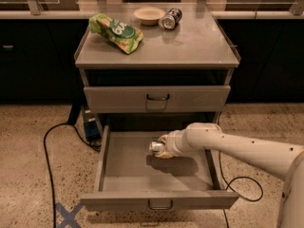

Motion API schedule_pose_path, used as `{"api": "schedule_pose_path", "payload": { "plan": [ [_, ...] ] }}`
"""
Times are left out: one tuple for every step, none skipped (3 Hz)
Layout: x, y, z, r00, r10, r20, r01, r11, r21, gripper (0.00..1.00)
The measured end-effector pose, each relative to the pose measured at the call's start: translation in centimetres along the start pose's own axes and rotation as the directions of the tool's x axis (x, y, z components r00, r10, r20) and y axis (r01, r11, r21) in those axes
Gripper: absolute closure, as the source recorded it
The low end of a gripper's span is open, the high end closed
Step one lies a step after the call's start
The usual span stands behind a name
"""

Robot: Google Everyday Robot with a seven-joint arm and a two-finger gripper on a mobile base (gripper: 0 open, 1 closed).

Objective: Place redbull can into middle drawer

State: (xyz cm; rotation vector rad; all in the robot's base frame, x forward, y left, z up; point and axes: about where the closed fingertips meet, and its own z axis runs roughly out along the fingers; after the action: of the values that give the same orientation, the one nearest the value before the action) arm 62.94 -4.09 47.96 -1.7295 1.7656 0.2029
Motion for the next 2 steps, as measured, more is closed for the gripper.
{"api": "schedule_pose_path", "payload": {
  "plan": [
    [0.4,2.7,6.0,0.994,0.032,0.1,-0.018,0.9903,-0.138,1.0],
    [2.1,5.0,8.4,0.992,0.061,0.11,-0.04,0.9813,-0.188,1.0]
  ]
}}
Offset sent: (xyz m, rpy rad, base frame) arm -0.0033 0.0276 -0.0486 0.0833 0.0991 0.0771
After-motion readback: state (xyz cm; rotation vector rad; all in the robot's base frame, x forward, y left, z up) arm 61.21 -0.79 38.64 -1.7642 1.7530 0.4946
